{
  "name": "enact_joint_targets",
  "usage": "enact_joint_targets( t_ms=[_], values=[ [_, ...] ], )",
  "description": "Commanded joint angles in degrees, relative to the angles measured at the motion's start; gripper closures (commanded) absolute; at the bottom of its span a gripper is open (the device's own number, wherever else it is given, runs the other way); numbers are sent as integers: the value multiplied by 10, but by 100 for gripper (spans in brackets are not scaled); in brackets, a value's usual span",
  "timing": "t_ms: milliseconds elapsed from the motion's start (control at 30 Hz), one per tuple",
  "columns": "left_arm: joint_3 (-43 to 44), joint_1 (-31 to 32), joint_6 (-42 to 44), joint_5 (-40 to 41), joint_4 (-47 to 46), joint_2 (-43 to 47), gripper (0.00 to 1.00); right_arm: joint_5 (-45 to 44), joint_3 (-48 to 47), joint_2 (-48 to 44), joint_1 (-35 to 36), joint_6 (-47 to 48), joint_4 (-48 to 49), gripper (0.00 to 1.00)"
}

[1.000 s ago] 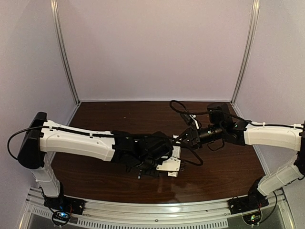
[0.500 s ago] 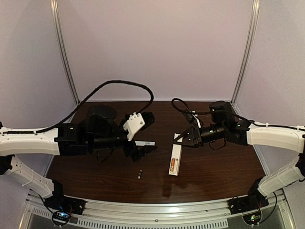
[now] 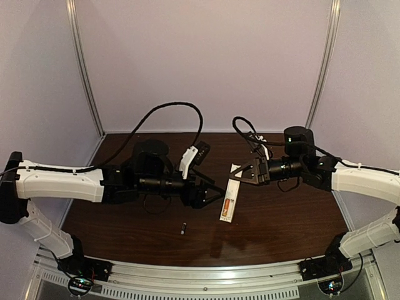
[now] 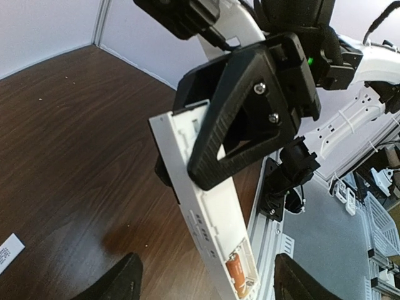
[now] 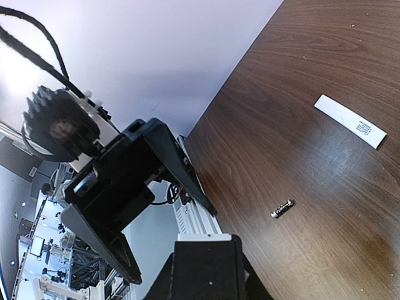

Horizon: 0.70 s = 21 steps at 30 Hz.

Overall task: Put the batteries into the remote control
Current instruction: Press the battery in the battery compartment.

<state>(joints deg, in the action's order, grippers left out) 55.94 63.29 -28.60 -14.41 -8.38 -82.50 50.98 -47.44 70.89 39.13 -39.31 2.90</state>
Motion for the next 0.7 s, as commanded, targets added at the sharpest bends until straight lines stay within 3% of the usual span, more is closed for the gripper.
enact_joint_targets(
  t_ms=[0, 533, 667],
  values=[
    [1, -1, -55, -54, -47, -20, 28, -8, -13, -17, 0, 7, 15, 100],
    [25, -1, -49, -70, -26, -70, 52, -12, -19, -21, -1, 12, 10, 100],
    [28, -1, -55, -62, -23, -79, 62, -9, -19, -22, -1, 10, 13, 100]
  ],
)
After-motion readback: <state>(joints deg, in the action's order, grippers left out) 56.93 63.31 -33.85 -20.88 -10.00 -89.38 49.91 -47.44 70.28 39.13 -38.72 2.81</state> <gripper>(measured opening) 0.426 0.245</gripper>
